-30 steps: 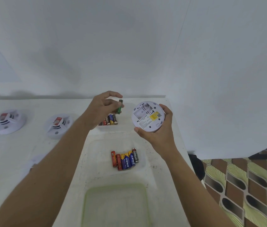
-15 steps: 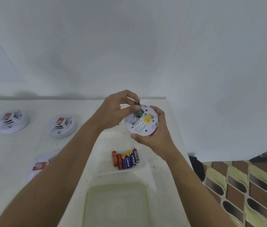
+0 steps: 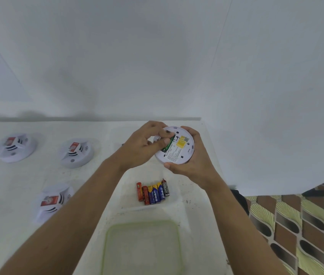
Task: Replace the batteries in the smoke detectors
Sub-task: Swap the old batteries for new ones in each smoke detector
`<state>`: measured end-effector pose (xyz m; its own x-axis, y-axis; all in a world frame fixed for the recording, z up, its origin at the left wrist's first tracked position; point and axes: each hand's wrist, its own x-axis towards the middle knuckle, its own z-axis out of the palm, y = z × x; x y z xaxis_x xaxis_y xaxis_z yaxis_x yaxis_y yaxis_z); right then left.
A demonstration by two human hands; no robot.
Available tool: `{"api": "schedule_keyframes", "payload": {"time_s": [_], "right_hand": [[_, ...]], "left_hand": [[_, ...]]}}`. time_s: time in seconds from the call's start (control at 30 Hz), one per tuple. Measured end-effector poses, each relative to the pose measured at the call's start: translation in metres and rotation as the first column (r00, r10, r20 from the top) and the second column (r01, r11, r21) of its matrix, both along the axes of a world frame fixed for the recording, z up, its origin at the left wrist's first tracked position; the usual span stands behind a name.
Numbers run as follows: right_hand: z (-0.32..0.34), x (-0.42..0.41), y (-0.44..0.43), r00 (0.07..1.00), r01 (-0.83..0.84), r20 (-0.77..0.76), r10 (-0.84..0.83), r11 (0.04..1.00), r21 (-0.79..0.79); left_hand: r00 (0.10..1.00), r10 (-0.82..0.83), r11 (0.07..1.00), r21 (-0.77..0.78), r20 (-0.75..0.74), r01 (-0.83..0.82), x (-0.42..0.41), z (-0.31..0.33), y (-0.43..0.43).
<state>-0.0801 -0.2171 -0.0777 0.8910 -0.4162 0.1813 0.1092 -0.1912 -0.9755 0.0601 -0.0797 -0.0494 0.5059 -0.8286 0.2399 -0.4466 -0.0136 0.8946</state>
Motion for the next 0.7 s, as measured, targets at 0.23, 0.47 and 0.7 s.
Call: {"api": "schedule_keyframes", "payload": {"time_s": [0.23, 0.47, 0.7], "right_hand": [[0.002, 0.005, -0.007, 0.999, -0.001, -0.032, -0.002, 0.996, -0.084], [0.0, 0.007, -0.008, 0.997, -0.001, -0.08, -0.002, 0.999, -0.037], [-0.007, 0.0, -0.013, 0.995, 0.029, -0.095, -0.028, 1.0, 0.011]], "left_hand": [[0.998, 0.01, 0.998, 0.068, 0.069, -0.015, 0.006, -0.008, 0.001], [0.981, 0.183, 0.982, 0.039, 0.066, -0.186, 0.03, -0.004, -0.001], [0.92, 0.058, 0.799, 0.535, 0.386, -0.275, 0.069, -0.024, -0.006]]}}
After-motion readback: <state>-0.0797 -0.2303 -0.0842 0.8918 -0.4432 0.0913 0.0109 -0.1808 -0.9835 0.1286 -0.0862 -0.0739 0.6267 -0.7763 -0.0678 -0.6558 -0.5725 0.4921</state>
